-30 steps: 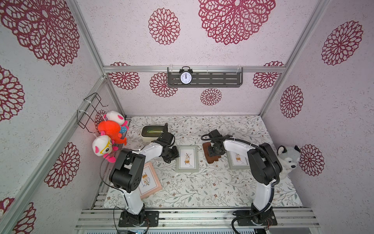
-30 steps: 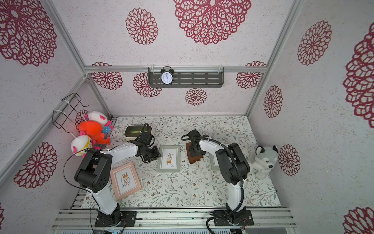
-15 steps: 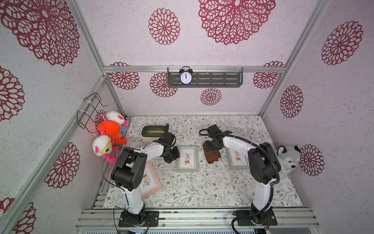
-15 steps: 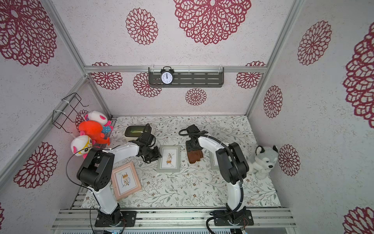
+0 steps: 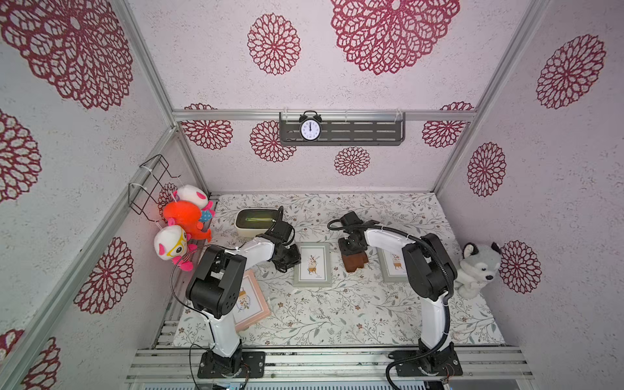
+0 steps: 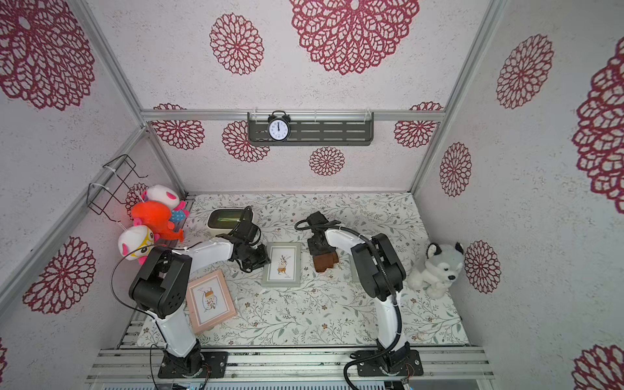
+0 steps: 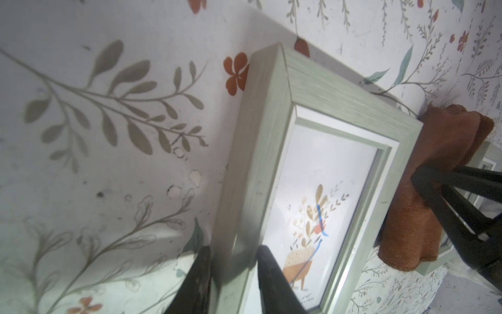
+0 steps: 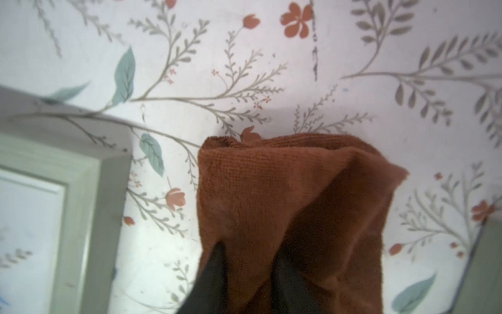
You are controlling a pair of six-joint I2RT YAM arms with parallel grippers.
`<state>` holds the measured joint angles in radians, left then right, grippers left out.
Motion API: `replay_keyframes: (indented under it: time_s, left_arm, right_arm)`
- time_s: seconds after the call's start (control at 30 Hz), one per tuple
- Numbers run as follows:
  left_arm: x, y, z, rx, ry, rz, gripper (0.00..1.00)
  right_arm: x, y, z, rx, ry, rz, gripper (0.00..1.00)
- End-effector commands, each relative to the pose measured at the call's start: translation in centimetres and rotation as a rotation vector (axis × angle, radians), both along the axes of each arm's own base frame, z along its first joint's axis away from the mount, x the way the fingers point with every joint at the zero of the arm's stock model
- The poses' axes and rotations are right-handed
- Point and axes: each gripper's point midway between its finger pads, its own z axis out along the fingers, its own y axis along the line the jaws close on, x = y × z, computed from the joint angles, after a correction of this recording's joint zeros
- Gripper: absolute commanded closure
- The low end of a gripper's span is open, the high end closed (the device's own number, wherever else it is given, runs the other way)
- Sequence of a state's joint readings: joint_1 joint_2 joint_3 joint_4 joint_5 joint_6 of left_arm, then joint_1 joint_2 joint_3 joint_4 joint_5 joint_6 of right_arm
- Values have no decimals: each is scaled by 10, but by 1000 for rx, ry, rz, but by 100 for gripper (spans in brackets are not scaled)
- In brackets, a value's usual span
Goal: Wipe the picture frame with a cloth
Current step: Pick up the cleaning item at the center of the board.
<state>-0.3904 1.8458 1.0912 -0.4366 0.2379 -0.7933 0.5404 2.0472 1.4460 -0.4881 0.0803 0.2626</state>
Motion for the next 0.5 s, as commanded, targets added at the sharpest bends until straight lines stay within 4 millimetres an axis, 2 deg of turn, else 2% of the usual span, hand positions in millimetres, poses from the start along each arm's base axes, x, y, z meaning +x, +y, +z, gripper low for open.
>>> replay_keyframes:
  time_s: [0.0, 0.1, 0.27, 0.37, 0.47]
  left_arm:
    - [-11, 7, -21, 67, 50, 6, 70]
    - [-15, 9, -25, 85, 62, 10, 72]
    - [-22, 13, -32, 111, 79, 14, 74]
    - [-25, 13, -36, 122, 89, 10, 74]
    - [-27, 14, -39, 132, 95, 10, 74]
  right_arm:
    - [-12, -15, -8, -46, 29, -2, 89]
    - [-17, -8, 14, 31, -10, 11, 96]
    - [-41, 7, 48, 199, -29, 44, 99]
    - [-60, 20, 62, 292, -20, 75, 99]
    - [-76, 34, 66, 340, -6, 108, 99]
